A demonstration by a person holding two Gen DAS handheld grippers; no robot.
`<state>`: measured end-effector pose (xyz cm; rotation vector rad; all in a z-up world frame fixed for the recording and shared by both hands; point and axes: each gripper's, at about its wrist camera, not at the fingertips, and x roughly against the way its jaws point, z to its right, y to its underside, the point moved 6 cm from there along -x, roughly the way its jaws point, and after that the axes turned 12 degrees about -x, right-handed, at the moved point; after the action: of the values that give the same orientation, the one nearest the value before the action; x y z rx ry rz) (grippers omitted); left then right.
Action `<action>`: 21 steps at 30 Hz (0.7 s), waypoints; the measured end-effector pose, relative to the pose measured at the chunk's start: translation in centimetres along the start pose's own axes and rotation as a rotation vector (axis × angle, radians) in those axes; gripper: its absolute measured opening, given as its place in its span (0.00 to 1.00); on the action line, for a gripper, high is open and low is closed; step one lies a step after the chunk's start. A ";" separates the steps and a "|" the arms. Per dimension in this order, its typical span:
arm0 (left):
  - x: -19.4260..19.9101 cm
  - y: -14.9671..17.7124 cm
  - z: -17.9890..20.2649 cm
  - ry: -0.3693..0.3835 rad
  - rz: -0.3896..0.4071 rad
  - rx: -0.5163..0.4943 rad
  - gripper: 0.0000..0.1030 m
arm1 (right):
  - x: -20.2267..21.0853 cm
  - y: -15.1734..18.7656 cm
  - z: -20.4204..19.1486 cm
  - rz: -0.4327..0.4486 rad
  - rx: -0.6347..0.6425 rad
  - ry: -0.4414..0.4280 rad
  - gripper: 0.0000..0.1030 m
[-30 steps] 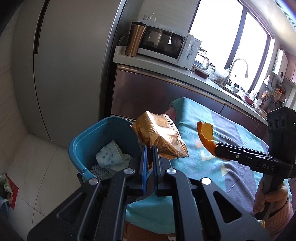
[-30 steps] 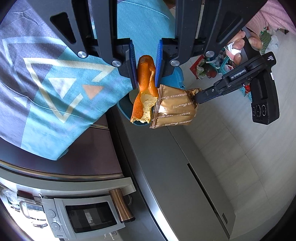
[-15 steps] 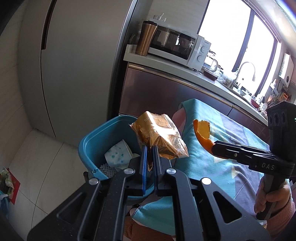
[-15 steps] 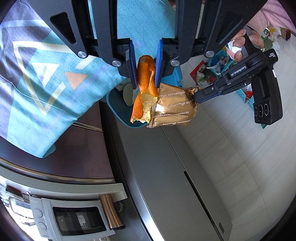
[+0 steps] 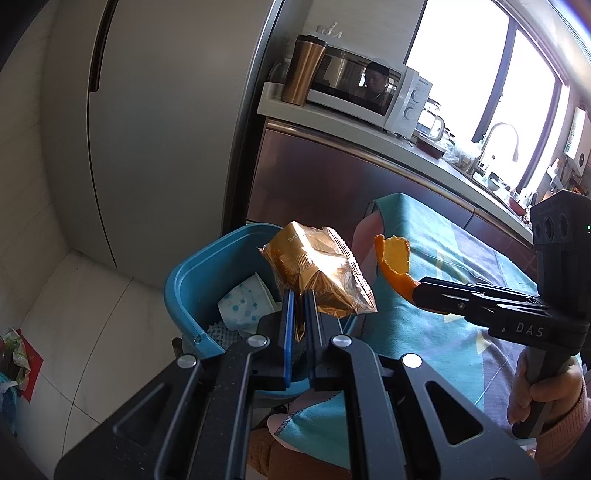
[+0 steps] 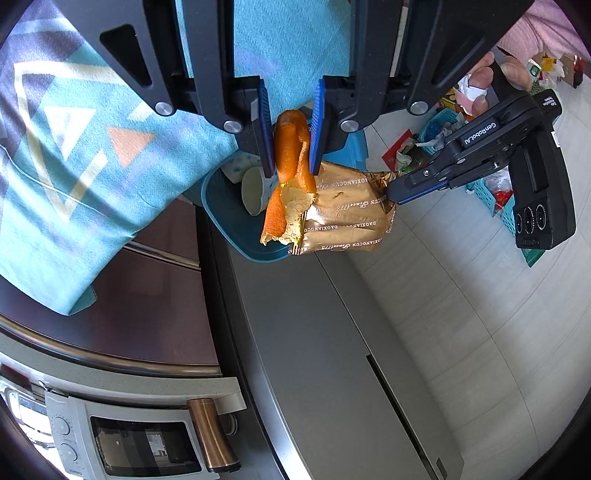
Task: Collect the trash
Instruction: 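Lower the wrapper and peel into the teal bin and open both grippers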
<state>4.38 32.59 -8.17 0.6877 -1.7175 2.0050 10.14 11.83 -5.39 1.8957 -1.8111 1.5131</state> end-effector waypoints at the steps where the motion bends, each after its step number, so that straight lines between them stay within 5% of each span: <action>1: -0.1 0.0 -0.1 -0.002 -0.002 0.000 0.06 | -0.1 0.0 0.0 -0.002 0.000 0.002 0.17; 21: -2.5 1.0 -1.3 -0.031 -0.049 0.025 0.06 | -4.0 -0.8 0.0 -0.071 -0.011 0.033 0.17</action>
<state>5.62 33.68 -10.68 0.7655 -1.6793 1.9955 11.62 14.77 -7.78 1.8978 -1.7161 1.4994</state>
